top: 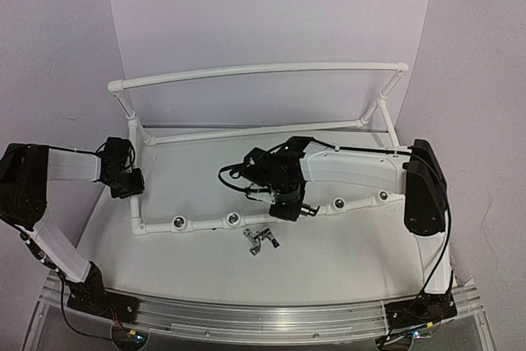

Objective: Install the water faucets

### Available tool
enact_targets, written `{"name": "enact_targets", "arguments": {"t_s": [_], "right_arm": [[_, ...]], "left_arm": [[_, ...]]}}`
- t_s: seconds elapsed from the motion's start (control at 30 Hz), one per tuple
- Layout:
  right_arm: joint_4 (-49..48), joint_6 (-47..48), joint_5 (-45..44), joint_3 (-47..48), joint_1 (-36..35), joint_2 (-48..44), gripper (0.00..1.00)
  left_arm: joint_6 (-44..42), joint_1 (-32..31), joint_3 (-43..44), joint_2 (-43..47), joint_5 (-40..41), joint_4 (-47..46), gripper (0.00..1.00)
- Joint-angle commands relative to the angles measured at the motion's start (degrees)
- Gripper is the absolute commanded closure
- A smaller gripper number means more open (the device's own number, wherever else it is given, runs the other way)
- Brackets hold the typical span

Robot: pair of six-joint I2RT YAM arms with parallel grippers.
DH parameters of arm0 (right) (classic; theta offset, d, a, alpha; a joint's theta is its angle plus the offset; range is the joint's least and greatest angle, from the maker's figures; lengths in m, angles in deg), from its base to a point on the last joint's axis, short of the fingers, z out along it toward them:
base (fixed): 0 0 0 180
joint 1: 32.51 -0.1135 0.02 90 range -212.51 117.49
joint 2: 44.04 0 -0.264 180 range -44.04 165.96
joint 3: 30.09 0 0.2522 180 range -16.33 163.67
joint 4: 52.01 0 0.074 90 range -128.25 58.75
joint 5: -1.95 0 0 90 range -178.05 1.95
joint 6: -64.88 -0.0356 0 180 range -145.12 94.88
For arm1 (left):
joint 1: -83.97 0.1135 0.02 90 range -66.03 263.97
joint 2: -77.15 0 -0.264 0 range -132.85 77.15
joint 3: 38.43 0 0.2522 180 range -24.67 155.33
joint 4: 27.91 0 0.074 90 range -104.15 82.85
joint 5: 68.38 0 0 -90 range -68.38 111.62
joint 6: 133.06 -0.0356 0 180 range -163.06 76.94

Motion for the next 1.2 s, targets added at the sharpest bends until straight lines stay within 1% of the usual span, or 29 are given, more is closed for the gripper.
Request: {"name": "enact_targets", "arguments": {"t_s": [0.0,0.4,0.43,0.5,0.57,0.63,0.7,0.93,1.0,1.03,1.17], "right_arm": [[-10.1,-8.9,9.8,1.8,0.4,3.1,1.0],[-10.0,-22.1,18.4,3.8,3.4,4.2,1.0],[-10.0,-22.4,19.0,3.7,3.4,4.0,0.99],[-10.1,-22.9,20.1,3.5,3.4,3.7,0.93],[-10.1,-23.0,20.2,3.6,3.4,3.5,0.85],[-10.1,-23.0,20.0,3.6,3.4,3.3,0.8],[-10.1,-23.0,20.8,3.7,3.4,3.3,0.73],[-10.2,-22.8,21.2,3.7,3.4,3.3,0.66],[-10.2,-22.6,20.9,3.9,3.4,3.1,0.6],[-10.3,-22.5,20.8,4.0,3.4,3.1,0.59],[-10.4,-22.1,19.8,4.1,3.4,2.8,0.58]], "left_arm": [[20.1,0.7,1.7,-2.8,-4.9,-0.2,1.0],[20.0,0.7,1.6,-2.6,-4.4,0.2,1.0],[20.0,0.7,1.6,-2.5,-4.4,0.2,1.0],[20.1,0.7,1.6,-2.5,-4.4,0.2,1.0],[20.1,0.7,1.6,-2.5,-4.3,0.2,1.0],[20.1,0.7,1.6,-2.5,-4.4,0.2,1.0],[20.1,0.7,1.6,-2.6,-4.4,0.2,1.0],[20.1,0.7,1.4,-2.6,-4.4,0.0,1.0],[20.1,0.7,1.4,-2.6,-4.4,0.0,1.0],[20.1,0.7,1.4,-2.7,-4.5,0.0,1.0],[20.1,0.7,1.4,-2.7,-4.5,-0.1,1.0]]}}
